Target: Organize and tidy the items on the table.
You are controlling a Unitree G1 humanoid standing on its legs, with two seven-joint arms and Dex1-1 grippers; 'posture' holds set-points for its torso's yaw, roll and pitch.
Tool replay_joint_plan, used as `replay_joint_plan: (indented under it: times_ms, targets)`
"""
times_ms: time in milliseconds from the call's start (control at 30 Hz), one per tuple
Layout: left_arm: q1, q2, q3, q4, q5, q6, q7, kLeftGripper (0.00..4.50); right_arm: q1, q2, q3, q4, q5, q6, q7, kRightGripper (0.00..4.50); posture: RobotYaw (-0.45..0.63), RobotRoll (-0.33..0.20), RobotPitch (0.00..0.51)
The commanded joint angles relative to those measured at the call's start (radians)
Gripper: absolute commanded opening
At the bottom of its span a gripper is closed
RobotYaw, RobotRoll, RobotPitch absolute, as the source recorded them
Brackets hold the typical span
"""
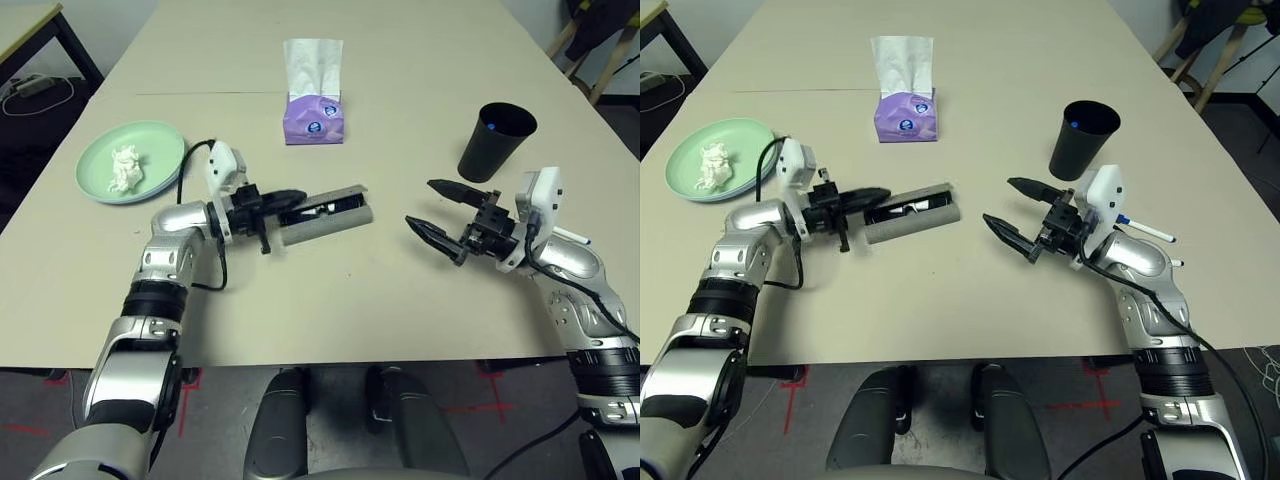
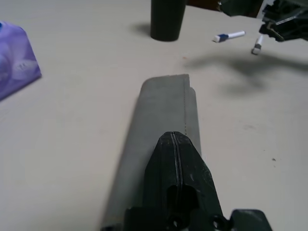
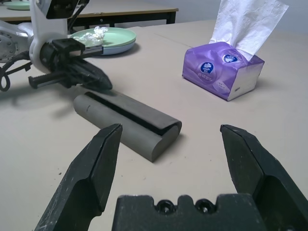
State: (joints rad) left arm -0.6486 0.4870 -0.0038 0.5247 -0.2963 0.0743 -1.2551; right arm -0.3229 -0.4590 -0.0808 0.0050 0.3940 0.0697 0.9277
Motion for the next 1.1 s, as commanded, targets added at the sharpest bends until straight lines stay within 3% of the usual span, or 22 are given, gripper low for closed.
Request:
replay_joint_plan:
  times_ms: [33, 700, 933, 1033, 1100]
  targets:
    - [0.016, 0.013, -0.010, -0.020, 0.003, 0.021, -0.006, 0.01, 0.003, -0.003, 0.011, -0.019, 0.004, 0.008, -0.003, 4.50, 0.06, 0.000, 0.171]
    - [0.031, 0.064, -0.057, -0.027, 0.048, 0.084, -0.017, 0.01, -0.015, -0.009, 0.009, -0.042, 0.004, 0.024, -0.018, 4.50, 0.05, 0.000, 0.168]
    - [-0.047, -0.009, 0.091, -0.055, -0.112, 0.008, -0.015, 0.01, -0.014, -0.008, 0.011, -0.028, -0.001, 0.016, -0.013, 4.50, 0.06, 0.000, 0.166]
    - [-0.056, -0.013, 0.087, -0.093, -0.125, -0.022, -0.050, 0.01, -0.024, -0.008, 0.014, -0.020, -0.002, 0.020, -0.012, 4.50, 0.07, 0.000, 0.164]
    - [-0.041, -0.005, 0.060, -0.144, -0.135, 0.013, -0.083, 0.37, -0.037, -0.013, 0.022, -0.018, -0.001, 0.055, -0.015, 4.50, 0.07, 0.000, 0.163]
